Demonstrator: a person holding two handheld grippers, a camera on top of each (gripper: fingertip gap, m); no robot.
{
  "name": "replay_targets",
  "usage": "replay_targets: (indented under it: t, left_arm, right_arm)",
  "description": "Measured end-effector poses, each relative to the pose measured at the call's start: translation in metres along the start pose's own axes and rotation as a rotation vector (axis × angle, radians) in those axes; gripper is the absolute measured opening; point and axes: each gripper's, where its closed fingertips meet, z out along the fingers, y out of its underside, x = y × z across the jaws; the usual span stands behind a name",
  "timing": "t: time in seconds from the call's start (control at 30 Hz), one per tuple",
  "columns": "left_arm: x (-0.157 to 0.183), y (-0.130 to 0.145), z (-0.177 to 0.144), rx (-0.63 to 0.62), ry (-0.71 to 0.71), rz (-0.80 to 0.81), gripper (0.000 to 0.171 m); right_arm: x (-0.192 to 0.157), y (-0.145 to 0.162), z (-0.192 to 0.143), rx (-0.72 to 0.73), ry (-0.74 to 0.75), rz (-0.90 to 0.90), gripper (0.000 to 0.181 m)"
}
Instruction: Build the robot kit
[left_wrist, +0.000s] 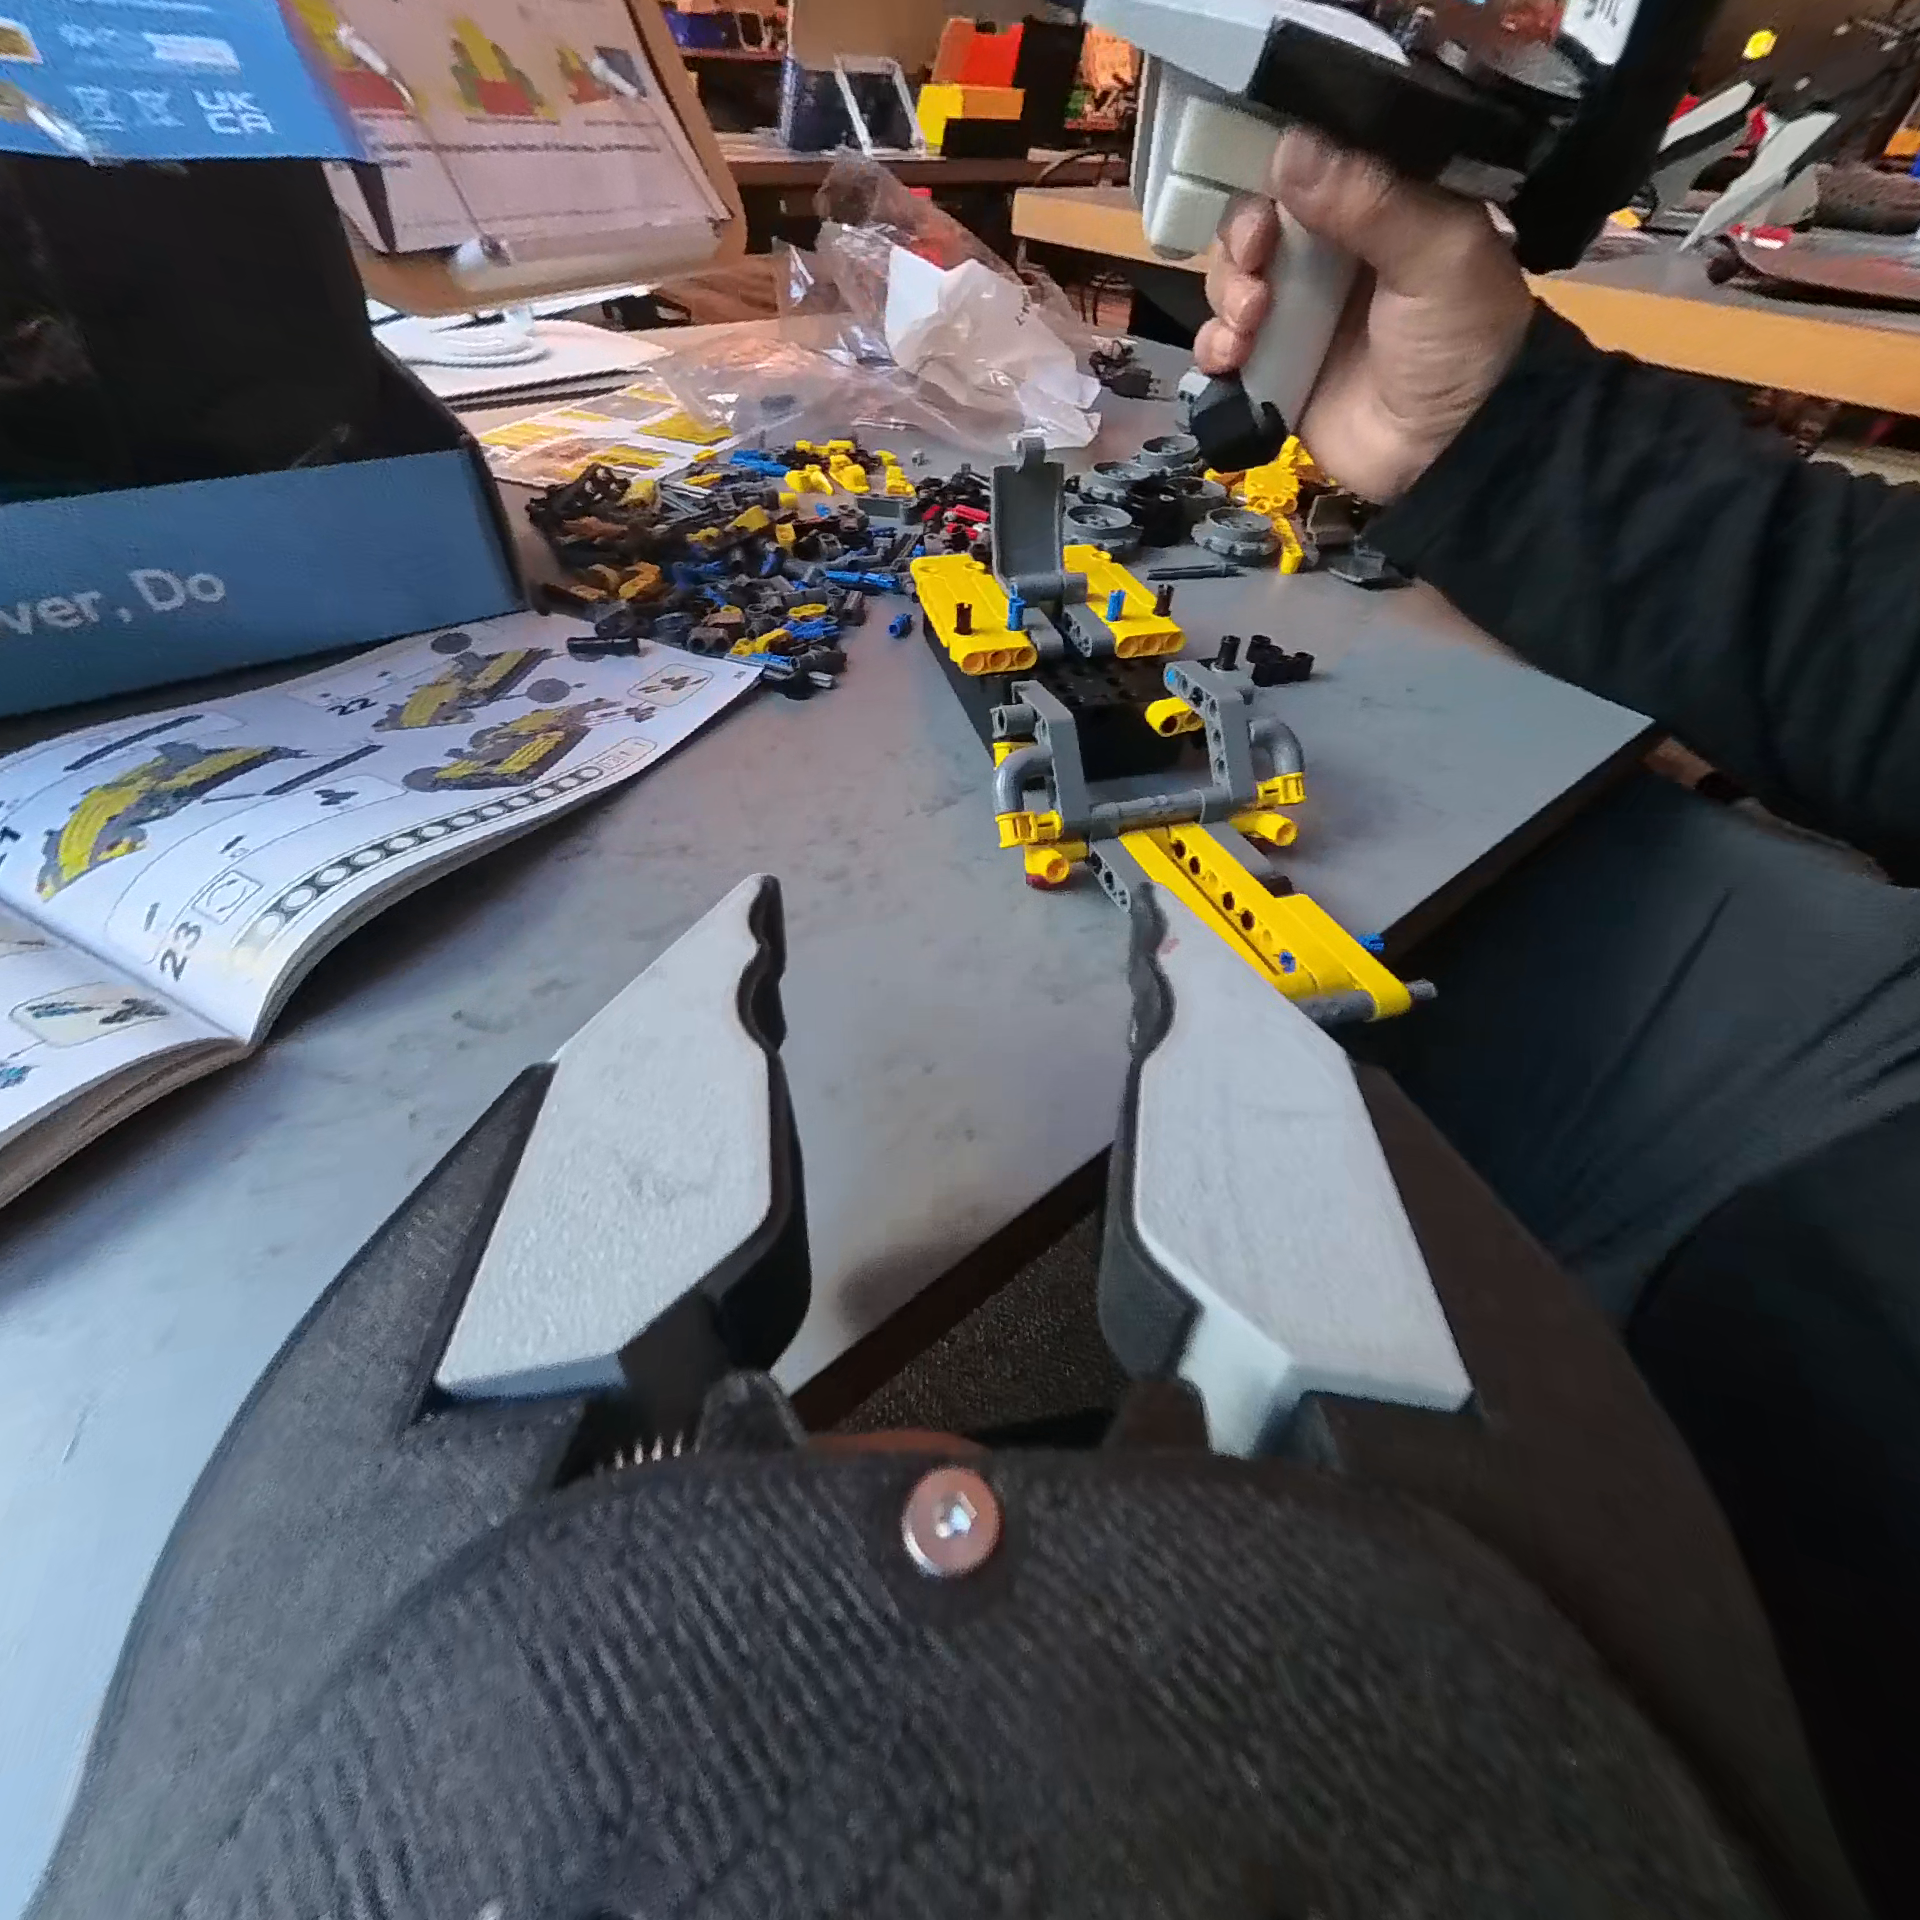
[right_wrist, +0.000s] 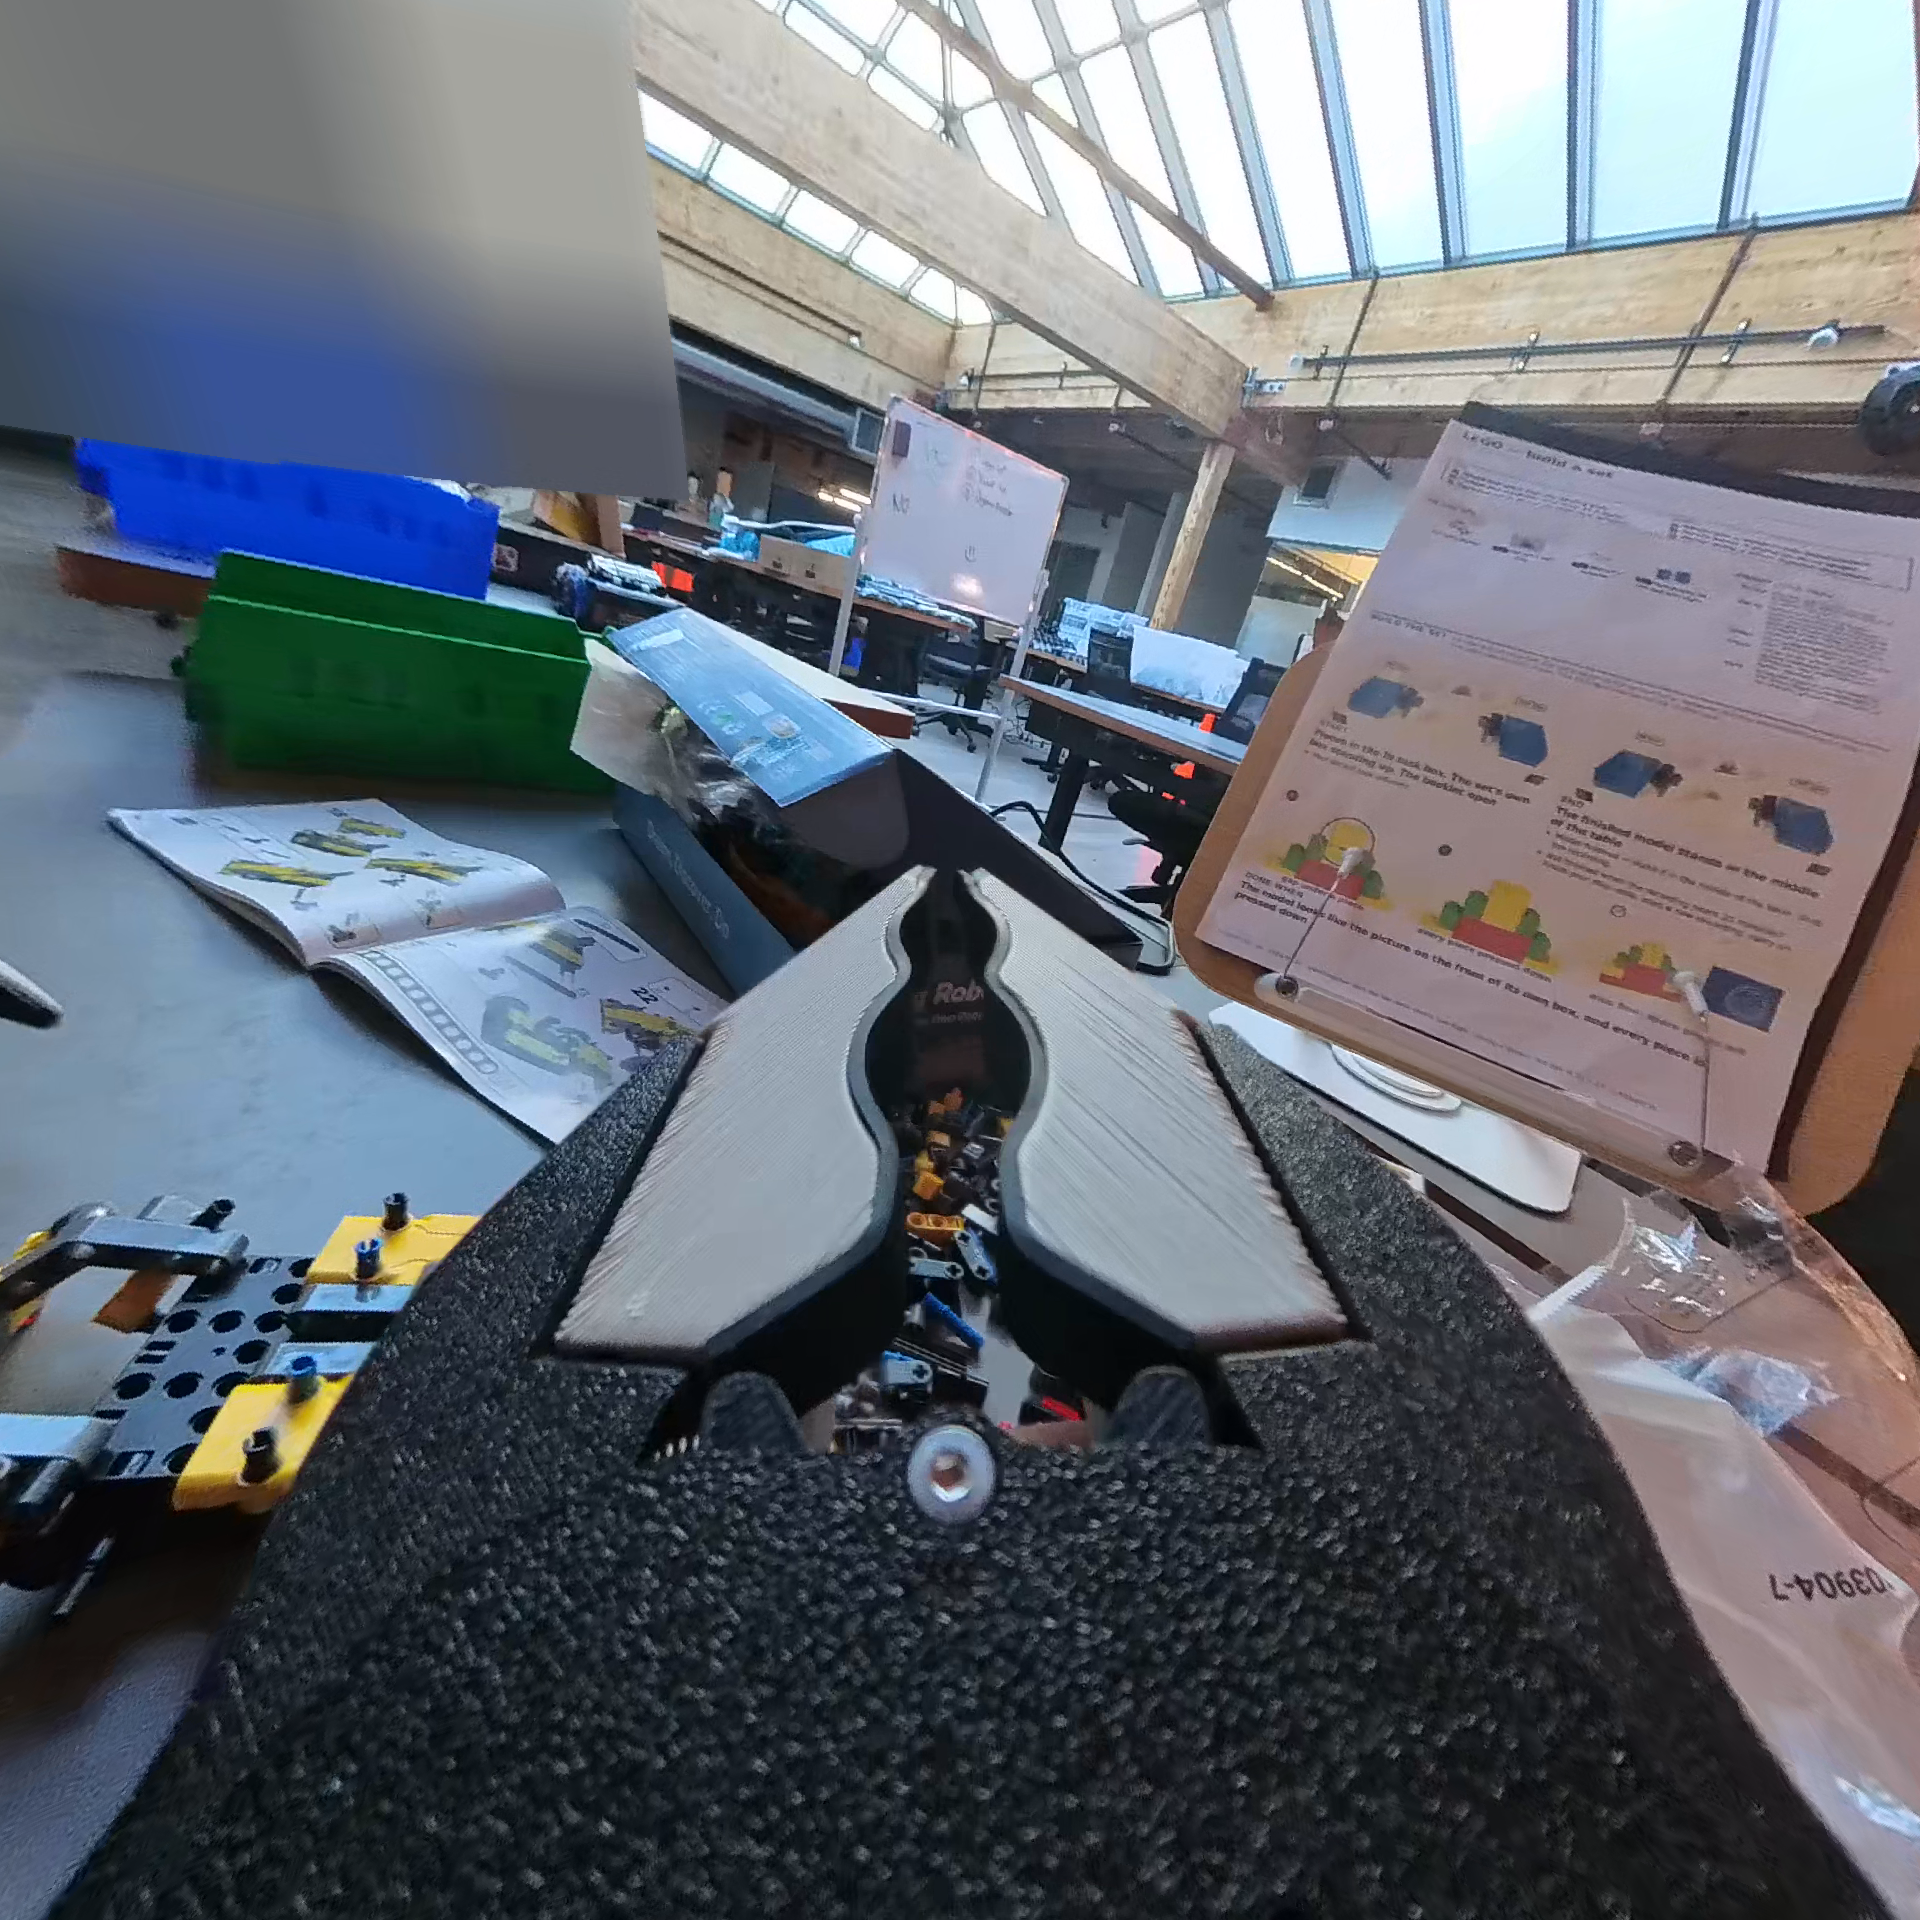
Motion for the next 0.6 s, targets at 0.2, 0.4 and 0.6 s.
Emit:
replay_targets:
  t: [0.2, 0.4, 0.6]
  left_arm:
    - [0.003, -0.002, 0.003, 0.021, 0.072, -0.03, 0.063]
    - [0.003, -0.003, 0.001, 0.025, 0.094, -0.066, 0.062]
    - [0.001, 0.0, -0.006, 0.012, 0.098, -0.123, 0.062]
  right_arm:
    - [0.016, 0.01, -0.004, -0.046, 0.053, -0.018, 0.003]
    - [-0.001, 0.032, -0.031, -0.413, -0.074, 0.173, 0.01]
    - [-0.024, 0.108, -0.096, -0.953, -0.089, 0.031, 0.021]
